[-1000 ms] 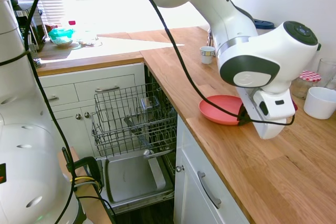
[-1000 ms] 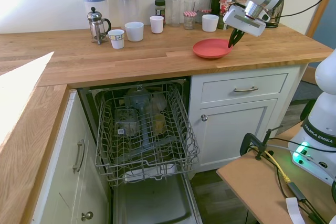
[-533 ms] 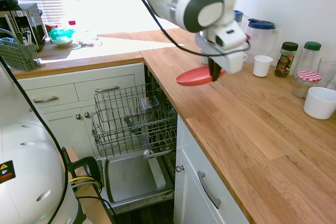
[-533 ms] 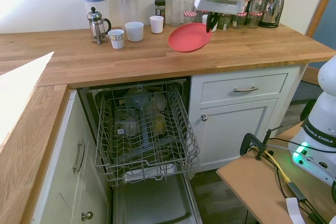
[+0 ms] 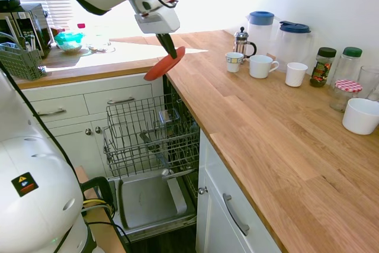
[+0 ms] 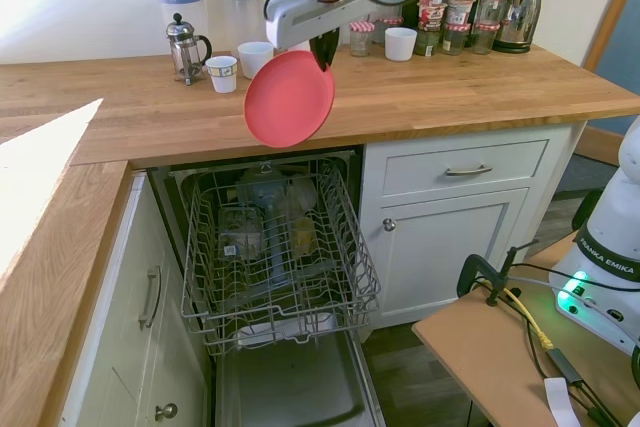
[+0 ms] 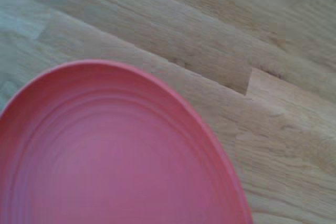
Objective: Put the plate in the dishwasher
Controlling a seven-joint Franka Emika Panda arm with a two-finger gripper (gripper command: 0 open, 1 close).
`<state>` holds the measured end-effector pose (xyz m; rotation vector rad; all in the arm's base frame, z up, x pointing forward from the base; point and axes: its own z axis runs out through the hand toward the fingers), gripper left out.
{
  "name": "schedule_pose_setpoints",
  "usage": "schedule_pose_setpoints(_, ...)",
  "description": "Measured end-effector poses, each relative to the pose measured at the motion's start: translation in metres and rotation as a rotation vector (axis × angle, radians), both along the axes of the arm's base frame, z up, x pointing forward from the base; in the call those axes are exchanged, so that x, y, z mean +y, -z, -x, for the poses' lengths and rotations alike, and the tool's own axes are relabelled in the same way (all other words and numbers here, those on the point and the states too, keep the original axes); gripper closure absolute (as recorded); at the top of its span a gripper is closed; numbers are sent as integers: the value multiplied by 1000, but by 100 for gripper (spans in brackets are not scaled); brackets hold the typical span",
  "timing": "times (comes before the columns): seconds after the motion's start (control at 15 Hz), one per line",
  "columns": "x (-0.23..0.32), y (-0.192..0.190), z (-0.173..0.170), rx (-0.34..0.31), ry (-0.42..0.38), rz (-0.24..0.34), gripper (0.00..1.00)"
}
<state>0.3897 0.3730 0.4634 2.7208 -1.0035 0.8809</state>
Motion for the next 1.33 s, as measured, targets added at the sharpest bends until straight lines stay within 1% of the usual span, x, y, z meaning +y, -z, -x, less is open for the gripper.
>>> schedule_pose_setpoints(0.13,42,31,22,-65,-45,109,100)
schedule_pose_setpoints(0.33,111,87,65,-136,-157,256,100)
schedule_pose_setpoints(0.47,151,118,92,-243,-225,340,100)
schedule_pose_setpoints(0.6,174,145,102,-345,-270,414,100)
schedule_pose_setpoints(0.67,180,154,103,-382,-277,451,100)
schedule_pose_setpoints(0.8,184,161,108,-426,-279,518,100)
schedule_pose_setpoints(0.93,181,164,112,-432,-284,597,100)
schedule_pose_setpoints(1.0,179,169,112,-412,-290,635,100)
schedule_pose_setpoints(1.2,166,198,106,-278,-298,727,100)
schedule_pose_setpoints(1.27,164,209,103,-248,-310,749,100)
schedule_pose_setpoints(1.33,165,217,99,-219,-326,758,100)
